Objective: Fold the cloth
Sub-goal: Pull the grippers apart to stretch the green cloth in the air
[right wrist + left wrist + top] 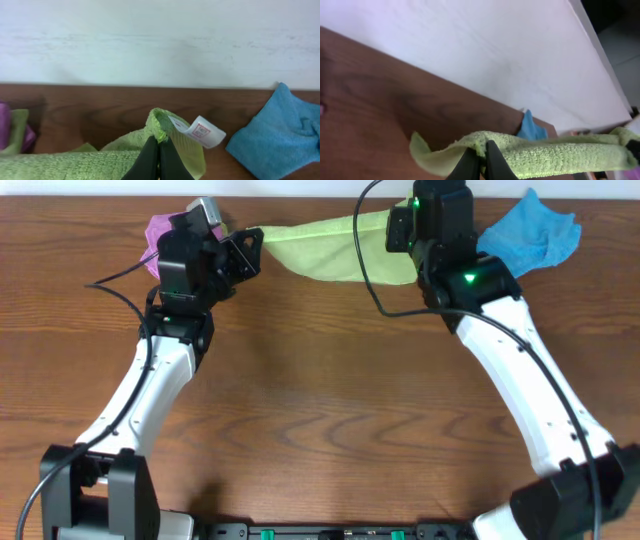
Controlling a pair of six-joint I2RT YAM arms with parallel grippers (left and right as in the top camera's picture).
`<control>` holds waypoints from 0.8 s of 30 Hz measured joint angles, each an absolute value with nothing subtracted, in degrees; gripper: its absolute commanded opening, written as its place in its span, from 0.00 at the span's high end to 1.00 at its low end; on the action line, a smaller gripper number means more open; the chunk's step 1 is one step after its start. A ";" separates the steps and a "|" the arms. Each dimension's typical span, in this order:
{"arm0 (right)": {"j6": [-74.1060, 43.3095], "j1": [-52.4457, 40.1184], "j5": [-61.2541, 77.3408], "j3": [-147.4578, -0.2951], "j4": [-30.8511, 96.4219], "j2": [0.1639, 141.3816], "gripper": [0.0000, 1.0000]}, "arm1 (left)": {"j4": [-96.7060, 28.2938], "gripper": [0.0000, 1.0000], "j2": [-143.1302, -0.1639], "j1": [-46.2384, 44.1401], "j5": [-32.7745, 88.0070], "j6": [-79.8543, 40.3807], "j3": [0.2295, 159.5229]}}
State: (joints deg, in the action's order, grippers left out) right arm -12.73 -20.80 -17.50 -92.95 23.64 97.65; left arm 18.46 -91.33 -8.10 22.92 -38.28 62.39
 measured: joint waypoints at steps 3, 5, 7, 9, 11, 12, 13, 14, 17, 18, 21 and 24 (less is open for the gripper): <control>-11.42 -20.43 -17.34 -92.95 21.61 100.07 0.99 | 19.64 0.94 -93.73 -8.10 21.91 -37.43 63.51; -10.52 -20.36 -17.32 -92.95 20.43 101.58 0.99 | 19.64 0.94 -95.48 -8.10 21.47 -36.93 63.88; -9.82 -20.16 -17.12 -92.95 18.87 102.67 0.99 | 19.64 0.94 -96.42 -8.10 21.19 -36.03 63.90; -9.52 -19.88 -16.73 -92.95 18.22 103.04 0.99 | 19.55 0.94 -96.77 -8.10 21.17 -35.51 63.90; -9.34 -19.51 -16.43 -92.95 18.31 103.09 0.99 | 19.55 0.94 -96.77 -8.10 21.58 -34.83 64.12; -9.30 -19.27 -16.40 -92.95 18.92 103.07 0.99 | 19.53 0.94 -96.77 -8.10 21.96 -34.61 64.34; -9.17 -19.16 -16.40 -92.95 19.94 103.07 0.99 | 19.22 0.94 -96.77 -8.10 22.65 -34.39 64.71; -9.08 -19.07 -16.43 -92.95 21.41 103.07 0.99 | 18.63 0.94 -96.77 -8.10 23.20 -34.24 64.88; -8.86 -19.07 -16.21 -92.95 26.65 102.94 0.99 | 13.80 0.94 -96.60 -8.10 24.73 -33.10 65.30; -8.78 -19.07 -15.99 -92.95 28.84 102.76 0.99 | 12.08 0.94 -96.51 -8.10 25.10 -32.58 65.34; -8.80 -19.07 -14.85 -92.95 34.81 101.80 0.99 | 6.11 0.94 -95.31 -8.16 25.80 -30.11 65.39; -9.13 -19.07 -12.67 -92.95 39.62 100.12 0.99 | -0.19 0.94 -93.06 -8.21 26.30 -27.92 65.45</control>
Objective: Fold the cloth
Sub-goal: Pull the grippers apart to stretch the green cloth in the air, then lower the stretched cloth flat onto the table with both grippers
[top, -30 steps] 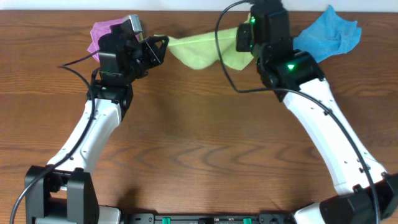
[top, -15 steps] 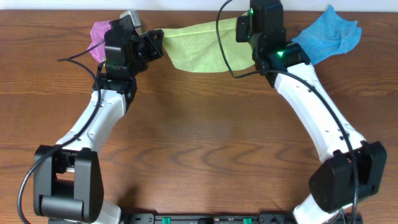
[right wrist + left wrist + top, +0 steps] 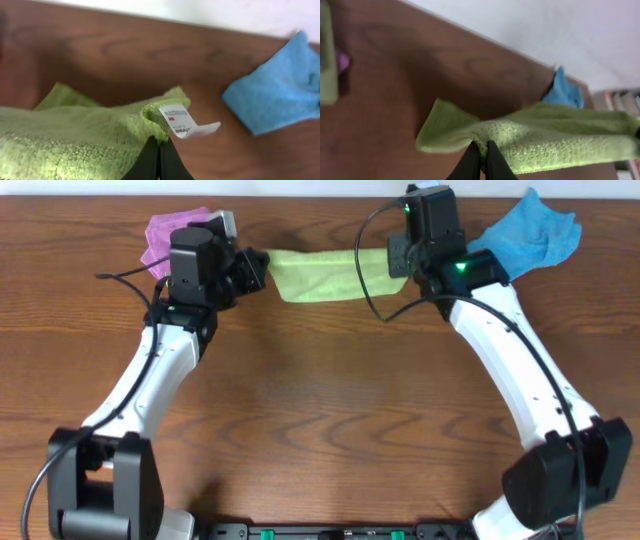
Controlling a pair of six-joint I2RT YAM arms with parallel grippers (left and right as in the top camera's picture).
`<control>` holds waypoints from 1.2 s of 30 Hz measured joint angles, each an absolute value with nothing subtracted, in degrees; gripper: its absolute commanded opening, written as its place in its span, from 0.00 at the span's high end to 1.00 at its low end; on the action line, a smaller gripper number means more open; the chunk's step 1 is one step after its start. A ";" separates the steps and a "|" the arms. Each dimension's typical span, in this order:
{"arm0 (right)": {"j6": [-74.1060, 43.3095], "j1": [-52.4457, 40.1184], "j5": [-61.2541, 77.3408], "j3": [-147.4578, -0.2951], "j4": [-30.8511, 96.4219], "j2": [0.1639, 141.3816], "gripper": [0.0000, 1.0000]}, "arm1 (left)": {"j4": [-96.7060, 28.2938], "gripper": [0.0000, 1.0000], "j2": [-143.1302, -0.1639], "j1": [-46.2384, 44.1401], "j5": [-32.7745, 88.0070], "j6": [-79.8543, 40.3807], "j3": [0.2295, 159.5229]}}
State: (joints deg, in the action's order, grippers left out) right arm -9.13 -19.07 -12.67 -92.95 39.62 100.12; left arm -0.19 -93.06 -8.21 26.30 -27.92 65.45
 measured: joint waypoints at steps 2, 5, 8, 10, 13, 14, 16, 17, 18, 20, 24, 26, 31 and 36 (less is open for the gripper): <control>-9.23 -19.07 -10.68 -92.95 43.40 98.45 0.99 | -4.69 0.94 -91.07 -8.25 26.63 -26.22 65.47; -9.54 -19.07 -8.73 -92.82 46.83 96.01 0.99 | -9.82 0.94 -88.73 -8.27 26.83 -24.21 65.71; -9.63 -19.03 -7.25 -90.43 47.42 92.12 0.98 | -17.34 0.94 -86.28 -8.32 27.03 -22.74 65.78; -9.67 -19.00 -6.26 -87.29 47.59 88.97 0.99 | -20.95 0.94 -85.14 -8.34 27.05 -22.24 65.76; -9.85 -18.92 -5.52 -80.95 47.51 84.07 0.99 | -24.47 0.94 -84.09 -8.71 26.98 -21.98 65.67; -10.07 -18.87 -5.15 -78.08 47.48 82.28 0.99 | -25.63 0.94 -83.85 -9.02 26.94 -21.96 65.52; -10.52 -18.85 -4.58 -72.86 47.27 79.35 0.98 | -26.94 0.94 -83.68 -9.96 26.87 -21.96 64.93; -10.87 -18.85 -4.29 -70.59 46.94 78.22 0.99 | -27.14 0.94 -83.64 -10.63 26.83 -21.96 64.42; -11.31 -18.87 -3.97 -66.98 45.84 76.47 0.99 | -27.24 0.94 -83.61 -11.40 26.81 -21.93 63.66; -12.05 -18.85 -3.55 -62.43 44.75 74.11 0.99 | -27.62 0.94 -83.59 -12.51 26.83 -21.80 62.06; -14.04 -18.85 -2.83 -53.60 43.59 68.97 0.98 | -29.04 0.94 -83.59 -14.37 26.94 -21.67 58.83; -14.59 -18.85 -2.55 -51.09 43.57 67.11 0.99 | -29.71 0.94 -83.59 -15.33 27.29 -21.56 57.80; -15.64 -18.85 -2.81 -48.64 44.25 64.14 0.99 | -31.07 0.94 -83.59 -17.91 28.99 -21.91 56.77; -16.99 -18.85 -4.62 -48.10 46.11 63.13 0.99 | -30.06 0.90 -83.57 -20.82 29.61 -24.08 56.49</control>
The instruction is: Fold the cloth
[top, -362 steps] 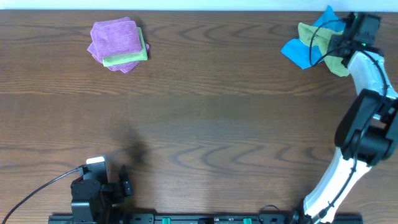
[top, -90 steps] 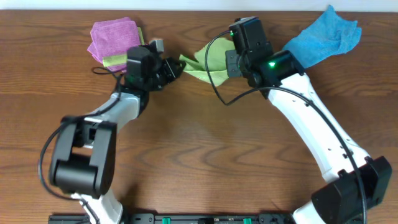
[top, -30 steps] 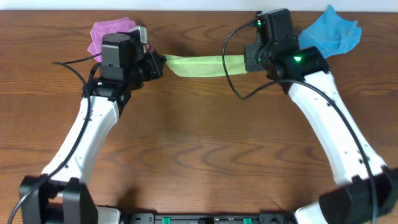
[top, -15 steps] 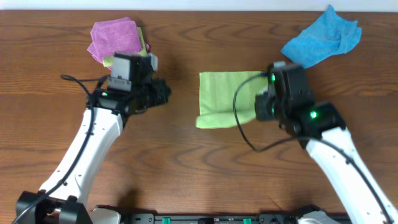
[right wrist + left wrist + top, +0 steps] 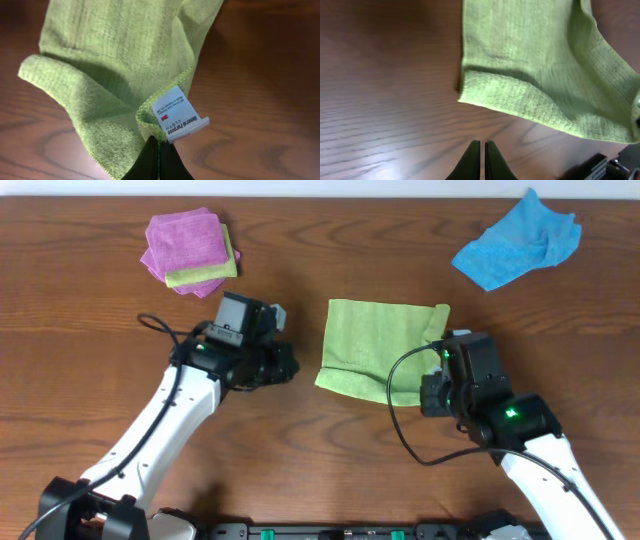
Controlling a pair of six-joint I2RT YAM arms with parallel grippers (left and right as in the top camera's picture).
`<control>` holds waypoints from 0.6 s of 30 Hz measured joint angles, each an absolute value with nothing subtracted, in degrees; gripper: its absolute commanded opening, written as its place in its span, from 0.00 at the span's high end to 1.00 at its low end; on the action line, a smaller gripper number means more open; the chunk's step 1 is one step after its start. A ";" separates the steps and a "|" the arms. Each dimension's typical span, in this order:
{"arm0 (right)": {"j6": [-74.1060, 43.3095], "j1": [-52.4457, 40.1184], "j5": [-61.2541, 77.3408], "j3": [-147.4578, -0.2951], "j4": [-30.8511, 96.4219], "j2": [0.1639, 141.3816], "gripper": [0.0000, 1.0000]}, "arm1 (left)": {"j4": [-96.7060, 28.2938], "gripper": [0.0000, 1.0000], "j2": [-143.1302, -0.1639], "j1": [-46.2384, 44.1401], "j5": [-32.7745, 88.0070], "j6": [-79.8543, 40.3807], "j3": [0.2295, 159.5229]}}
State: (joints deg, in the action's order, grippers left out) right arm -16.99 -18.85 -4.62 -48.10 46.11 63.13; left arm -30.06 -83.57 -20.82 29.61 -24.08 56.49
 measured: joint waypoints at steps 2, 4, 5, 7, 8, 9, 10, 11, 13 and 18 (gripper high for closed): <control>-17.26 -18.85 -4.95 -48.05 46.04 63.13 0.99 | -27.70 0.83 -83.55 -21.76 29.67 -25.82 55.16; -17.41 -18.85 -4.99 -47.97 46.04 63.09 0.98 | -24.47 0.70 -83.48 -22.06 29.98 -28.18 52.21; -17.43 -18.85 -4.99 -47.92 46.04 63.07 0.99 | -22.00 0.50 -83.48 -22.13 30.26 -29.56 49.98; -17.43 -18.85 -5.04 -47.88 46.02 63.07 0.99 | -18.04 0.42 -83.48 -22.15 31.29 -31.92 46.02; -17.43 -18.85 -5.06 -47.83 46.04 63.07 0.99 | -15.09 0.41 -83.48 -22.17 32.01 -33.65 43.42; -17.43 -18.85 -5.08 -47.83 46.04 63.05 0.99 | -13.52 0.38 -83.48 -22.20 32.51 -34.63 42.11; -17.45 -18.85 -5.06 -47.83 46.02 63.05 0.98 | -11.18 0.34 -83.48 -22.20 32.99 -35.46 40.71; -17.45 -18.85 -5.02 -47.83 46.04 63.02 0.99 | -8.93 0.33 -83.48 -22.20 33.43 -36.32 39.31; -17.45 -18.85 -4.99 -47.83 46.02 63.02 0.99 | -5.65 0.36 -83.48 -22.20 34.11 -38.26 37.67; -17.54 -18.85 -4.62 -47.83 45.76 63.02 0.99 | 0.27 0.36 -83.48 -22.20 34.17 -41.82 34.94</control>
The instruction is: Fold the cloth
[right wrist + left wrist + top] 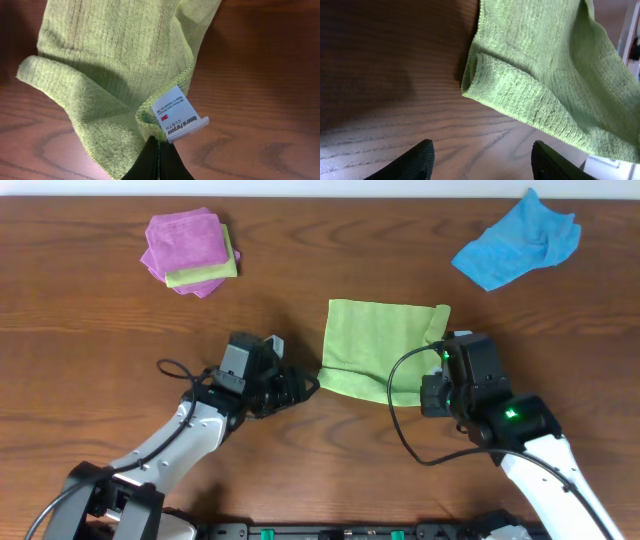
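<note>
The green cloth lies folded over on the brown table, near edge doubled up. My right gripper is shut on the cloth's near right corner, beside its white label. My left gripper stands open just short of the cloth's near left corner, its two fingertips wide apart with bare wood between them. In the overhead view the left gripper sits at the cloth's left edge.
A stack of folded pink and green cloths lies at the far left. A crumpled blue cloth lies at the far right. The table's far edge runs along the top of the overhead view.
My left gripper has opened and moved nearer the cloth's near left corner. The right gripper still holds its corner, unmoved. The cloth lies the same.
Both grippers held the green cloth stretched between them at the table's far edge. Then they held it lower and tauter there. Then it lay folded mid-table, left gripper shut and free of it, right still gripping. Now the left is open.
</note>
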Controlling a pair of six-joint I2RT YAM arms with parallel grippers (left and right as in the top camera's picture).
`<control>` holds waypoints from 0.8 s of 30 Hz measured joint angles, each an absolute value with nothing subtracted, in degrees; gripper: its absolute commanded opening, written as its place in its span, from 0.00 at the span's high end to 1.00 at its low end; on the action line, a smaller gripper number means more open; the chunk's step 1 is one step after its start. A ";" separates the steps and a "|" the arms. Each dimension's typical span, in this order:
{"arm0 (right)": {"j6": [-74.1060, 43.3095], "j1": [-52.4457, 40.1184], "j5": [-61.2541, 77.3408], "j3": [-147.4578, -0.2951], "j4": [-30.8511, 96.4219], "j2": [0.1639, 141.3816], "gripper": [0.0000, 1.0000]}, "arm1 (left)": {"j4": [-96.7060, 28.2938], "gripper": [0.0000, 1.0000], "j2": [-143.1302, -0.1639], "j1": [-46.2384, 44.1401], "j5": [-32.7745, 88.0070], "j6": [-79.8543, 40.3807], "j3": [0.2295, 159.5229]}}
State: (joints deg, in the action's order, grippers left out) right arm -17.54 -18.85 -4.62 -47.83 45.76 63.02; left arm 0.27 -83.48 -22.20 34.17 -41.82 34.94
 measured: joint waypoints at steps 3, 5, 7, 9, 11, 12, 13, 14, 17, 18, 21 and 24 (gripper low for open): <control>-17.65 -18.85 -4.45 -47.83 45.15 63.02 0.99 | 2.11 0.36 -83.48 -22.22 33.15 -42.74 34.11; -17.85 -18.85 -4.32 -47.83 44.86 63.02 0.99 | 3.79 0.36 -83.61 -22.28 32.51 -43.42 33.78; -18.02 -18.85 -3.97 -47.83 44.56 63.02 0.99 | 6.57 0.37 -84.62 -22.46 32.12 -43.97 33.69; -18.06 -18.85 -3.64 -47.81 44.27 63.02 0.99 | 9.98 0.37 -86.78 -22.70 31.94 -44.53 33.63; -18.11 -18.85 -3.38 -47.81 44.27 63.02 0.99 | 12.93 0.37 -89.34 -22.90 31.99 -45.25 33.56; -18.26 -18.85 -3.33 -47.81 44.23 63.02 0.99 | 14.37 0.37 -90.50 -22.94 32.10 -45.45 33.43; -18.31 -18.85 -3.31 -47.81 44.25 63.02 0.99 | 15.70 0.37 -91.55 -22.94 32.23 -45.87 33.39; -18.39 -18.85 -3.29 -47.81 44.25 63.02 0.99 | 16.80 0.37 -92.42 -23.03 32.27 -46.35 33.39; -18.46 -18.85 -3.16 -47.81 44.18 63.02 0.99 | 19.38 0.37 -94.26 -23.20 32.60 -47.44 33.34; -18.46 -18.85 -3.16 -47.81 44.18 63.02 0.99 | 20.23 0.37 -94.78 -23.38 32.60 -47.86 33.34; -18.48 -18.85 -3.11 -47.81 44.14 63.02 0.99 | 22.96 0.38 -96.44 -24.21 32.62 -48.80 33.34; -18.48 -18.85 -3.09 -47.81 44.12 63.02 0.99 | 24.71 0.38 -97.38 -25.23 32.62 -49.87 33.32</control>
State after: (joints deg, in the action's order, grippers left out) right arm -18.48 -18.85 -3.09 -47.81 44.12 63.02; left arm 24.71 -97.38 -25.23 32.62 -49.87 33.32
